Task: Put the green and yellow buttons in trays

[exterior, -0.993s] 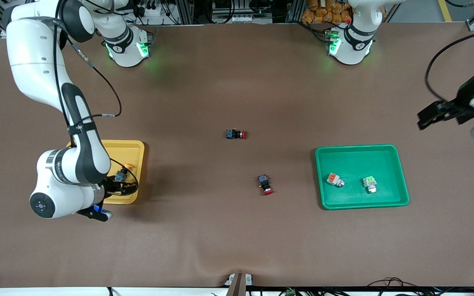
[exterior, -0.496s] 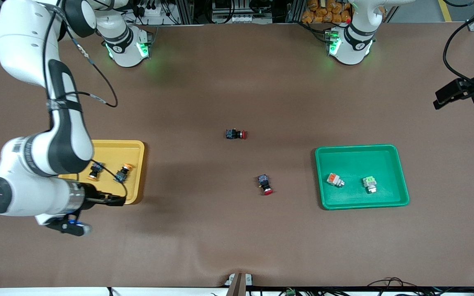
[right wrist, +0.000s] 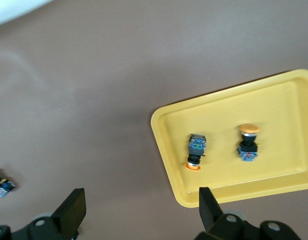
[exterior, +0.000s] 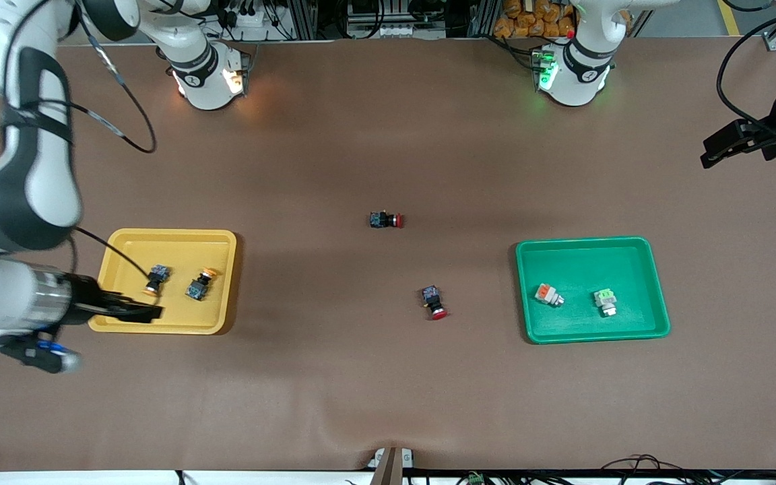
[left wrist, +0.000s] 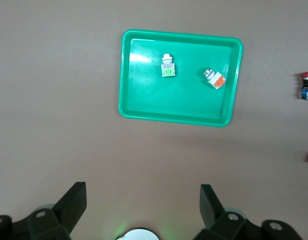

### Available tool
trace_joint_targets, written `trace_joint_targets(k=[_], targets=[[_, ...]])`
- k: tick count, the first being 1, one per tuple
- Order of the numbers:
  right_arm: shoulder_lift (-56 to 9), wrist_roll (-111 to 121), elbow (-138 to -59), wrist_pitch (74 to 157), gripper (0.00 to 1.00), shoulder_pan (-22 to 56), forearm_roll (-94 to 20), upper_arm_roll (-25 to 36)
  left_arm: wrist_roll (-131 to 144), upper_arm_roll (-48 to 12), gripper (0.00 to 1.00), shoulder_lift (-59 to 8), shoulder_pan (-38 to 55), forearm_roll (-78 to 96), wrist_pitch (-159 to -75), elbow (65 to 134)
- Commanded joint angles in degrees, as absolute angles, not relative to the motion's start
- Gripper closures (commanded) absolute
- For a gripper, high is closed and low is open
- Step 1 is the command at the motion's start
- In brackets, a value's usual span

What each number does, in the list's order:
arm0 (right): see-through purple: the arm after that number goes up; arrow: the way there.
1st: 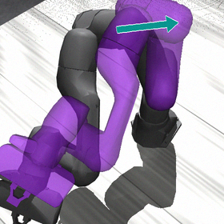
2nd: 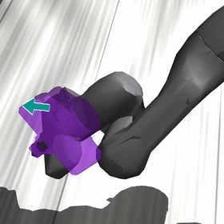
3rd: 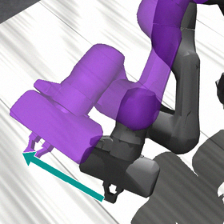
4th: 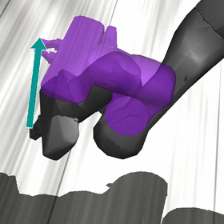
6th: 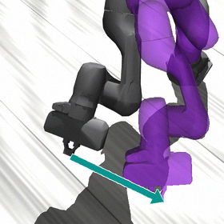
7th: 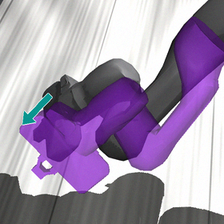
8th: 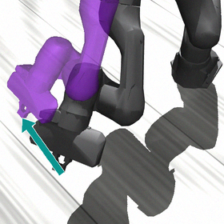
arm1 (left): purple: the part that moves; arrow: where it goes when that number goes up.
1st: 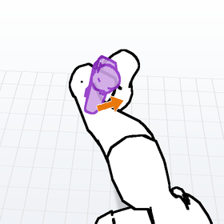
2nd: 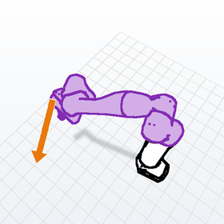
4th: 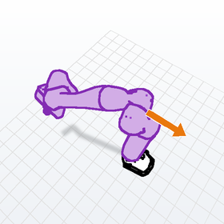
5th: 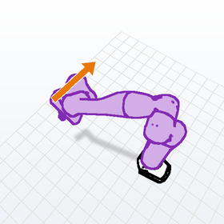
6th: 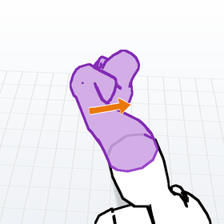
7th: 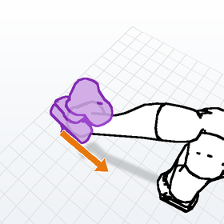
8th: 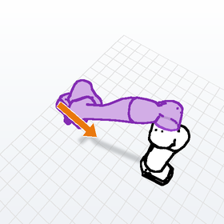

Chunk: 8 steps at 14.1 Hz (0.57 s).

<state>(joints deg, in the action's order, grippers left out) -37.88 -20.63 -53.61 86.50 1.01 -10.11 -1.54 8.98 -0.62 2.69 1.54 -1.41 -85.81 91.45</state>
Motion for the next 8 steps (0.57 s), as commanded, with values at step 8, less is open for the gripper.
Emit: trace_joint_targets(k=[8], targets=[[-18.3, -13.7, -55.7, 70.7, 0.0, 2.3, -1.4, -4.0, 7.8, -0.3, 0.0, 3.6, 1.6, -1.0, -86.8, 92.1]])
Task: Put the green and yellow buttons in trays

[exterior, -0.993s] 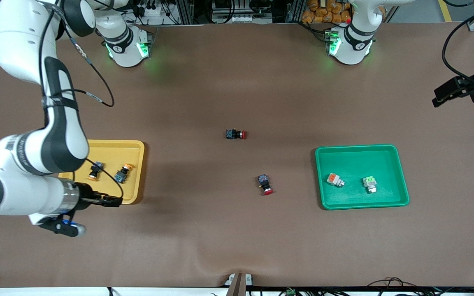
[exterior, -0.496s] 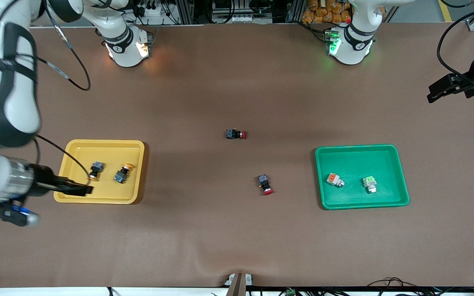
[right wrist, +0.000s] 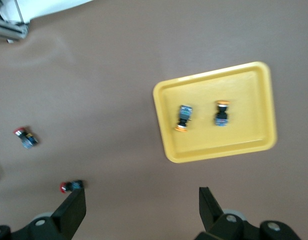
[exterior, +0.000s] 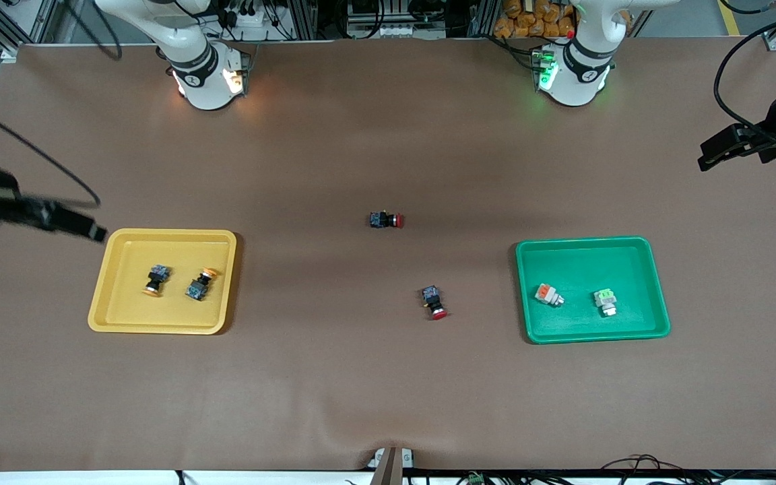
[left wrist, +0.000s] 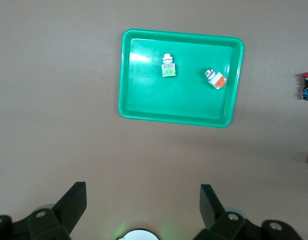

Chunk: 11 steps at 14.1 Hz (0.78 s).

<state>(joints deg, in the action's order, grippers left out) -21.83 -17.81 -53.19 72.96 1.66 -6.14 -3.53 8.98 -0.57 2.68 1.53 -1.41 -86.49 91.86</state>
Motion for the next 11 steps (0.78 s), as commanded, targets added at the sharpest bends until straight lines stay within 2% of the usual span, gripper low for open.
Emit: trace_joint_targets(k=[1, 4, 6, 8, 11], targets=[[-17.2, -12.9, -55.7, 69.8, 0.0, 1.9, -0.4, -4.1, 7.8, -0.3, 0.0, 3.6, 1.5, -1.0, -86.8, 92.1], [-10.0, -10.5, -60.4, 68.0, 0.0, 1.0, -0.7, -4.0, 7.8, -0.3, 0.0, 3.6, 1.5, -0.9, -86.8, 92.1], [-2.2, -10.5, -72.4, 72.1, 0.0, 1.1, -0.7, -4.1, 7.8, -0.3, 0.0, 3.7, 1.5, -0.9, -86.8, 92.1], [6.3, -9.8, -87.8, 82.2, 0.0, 1.1, -0.8, -4.0, 7.8, -0.3, 0.0, 3.7, 1.5, -0.8, -86.8, 92.1], [7.2, -9.7, -89.9, 83.1, 0.0, 0.8, -0.6, -3.9, 7.8, -0.3, 0.0, 3.7, 1.5, -0.7, -86.8, 92.1]])
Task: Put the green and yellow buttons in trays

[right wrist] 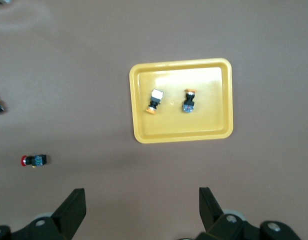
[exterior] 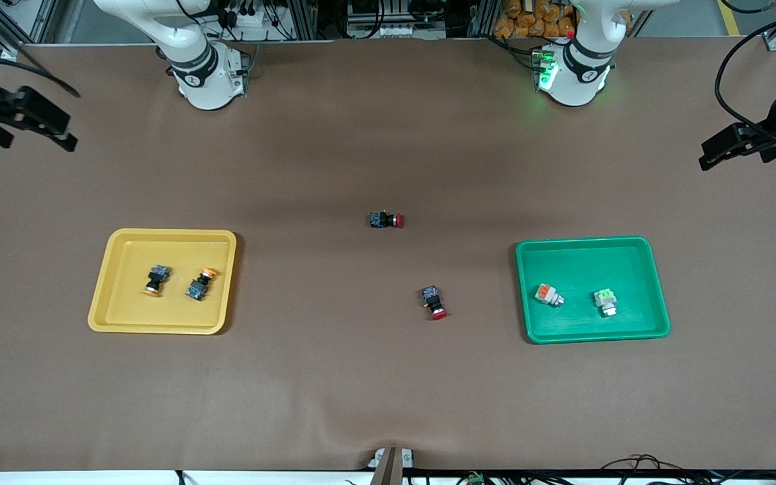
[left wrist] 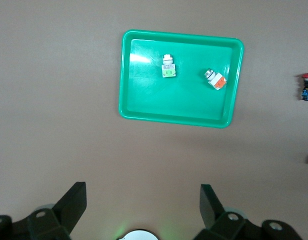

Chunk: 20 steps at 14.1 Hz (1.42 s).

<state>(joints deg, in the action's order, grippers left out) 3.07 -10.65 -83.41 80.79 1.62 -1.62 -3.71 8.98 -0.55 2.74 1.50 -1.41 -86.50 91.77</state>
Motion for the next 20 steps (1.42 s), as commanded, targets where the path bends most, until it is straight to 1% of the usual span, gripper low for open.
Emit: trace_joint_targets(k=[1, 2, 4, 6, 9, 11, 15, 20], targets=[[6.9, -9.6, -89.7, 83.1, 0.0, 0.4, -0.5, -3.8, 7.8, -0.3, 0.0, 3.8, 1.5, -0.7, -86.7, 92.1], [6.5, -9.5, -88.9, 83.1, 0.0, 0.5, 0.3, -4.0, 7.8, -0.4, 0.0, 3.8, 1.5, -0.7, -86.7, 92.1], [3.0, -6.4, -84.1, 82.9, 0.0, 0.6, 3.3, -4.0, 7.8, -0.4, 0.0, 3.8, 1.5, -0.7, -86.7, 92.1], [1.5, -2.6, -81.5, 81.6, 0.0, 0.1, 3.2, -3.7, 7.8, -0.4, 0.0, 3.8, 1.5, -0.7, -86.7, 92.2], [1.4, -2.9, -81.5, 81.8, 0.0, 0.2, 3.3, -3.8, 7.8, -0.4, 0.0, 3.8, 1.5, -0.7, -86.7, 92.2], [-0.1, -2.9, -80.5, 81.9, 0.0, 0.1, 2.8, -3.7, 7.8, -0.3, 0.0, 3.8, 1.5, -0.7, -86.5, 92.3], [0.2, -3.3, -80.7, 80.0, 0.0, 0.4, 2.5, -3.8, 7.8, -0.4, 0.0, 3.8, 1.5, -0.6, -86.4, 92.2], [0.2, -3.3, -80.7, 80.0, 0.0, 0.4, 2.4, -3.8, 7.8, -0.4, 0.0, 3.8, 1.5, -0.6, -86.4, 92.3]])
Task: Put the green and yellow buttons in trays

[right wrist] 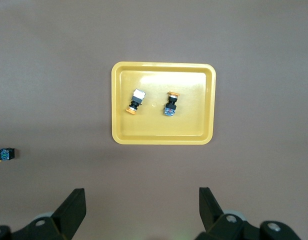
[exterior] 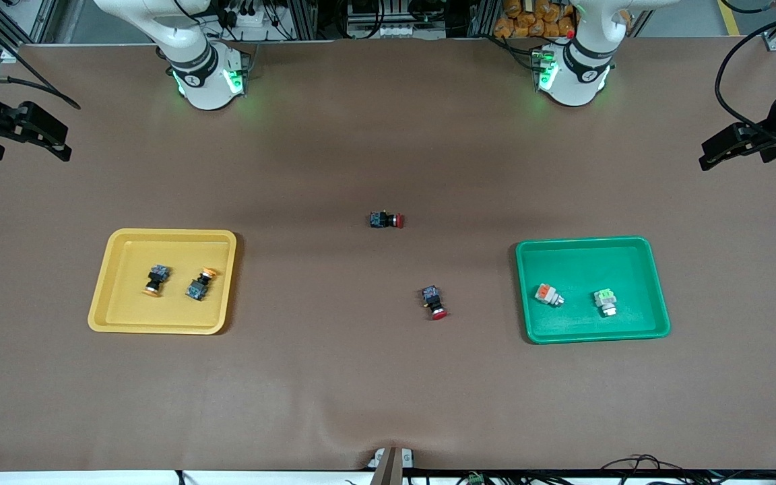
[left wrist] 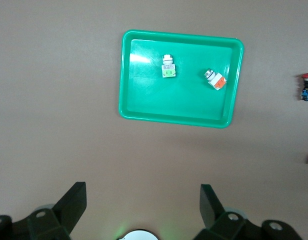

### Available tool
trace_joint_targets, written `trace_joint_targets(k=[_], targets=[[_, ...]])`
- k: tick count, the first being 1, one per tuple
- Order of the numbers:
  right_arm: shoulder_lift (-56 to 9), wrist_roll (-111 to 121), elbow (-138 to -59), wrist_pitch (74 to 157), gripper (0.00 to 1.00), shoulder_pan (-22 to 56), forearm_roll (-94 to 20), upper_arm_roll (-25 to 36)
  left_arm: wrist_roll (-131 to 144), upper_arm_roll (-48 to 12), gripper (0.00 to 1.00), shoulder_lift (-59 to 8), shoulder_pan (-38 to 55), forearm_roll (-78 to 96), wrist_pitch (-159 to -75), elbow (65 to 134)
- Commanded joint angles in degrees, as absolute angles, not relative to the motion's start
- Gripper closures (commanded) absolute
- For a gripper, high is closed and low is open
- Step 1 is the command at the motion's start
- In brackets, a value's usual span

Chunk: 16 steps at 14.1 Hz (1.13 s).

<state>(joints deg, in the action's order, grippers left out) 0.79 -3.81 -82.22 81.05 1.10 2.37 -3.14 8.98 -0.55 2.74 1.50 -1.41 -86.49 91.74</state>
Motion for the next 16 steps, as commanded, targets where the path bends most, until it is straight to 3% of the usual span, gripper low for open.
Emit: trace_joint_targets(k=[1, 16], targets=[[0.2, -3.3, -80.7, 80.0, 0.0, 0.4, 2.4, -3.8, 7.8, -0.4, 0.0, 3.8, 1.5, -0.6, -86.4, 92.3], [0.2, -2.8, -80.9, 79.9, 0.0, 0.3, 0.4, -3.7, 6.9, -0.4, 0.0, 2.8, 1.5, -1.2, -84.7, 89.2]])
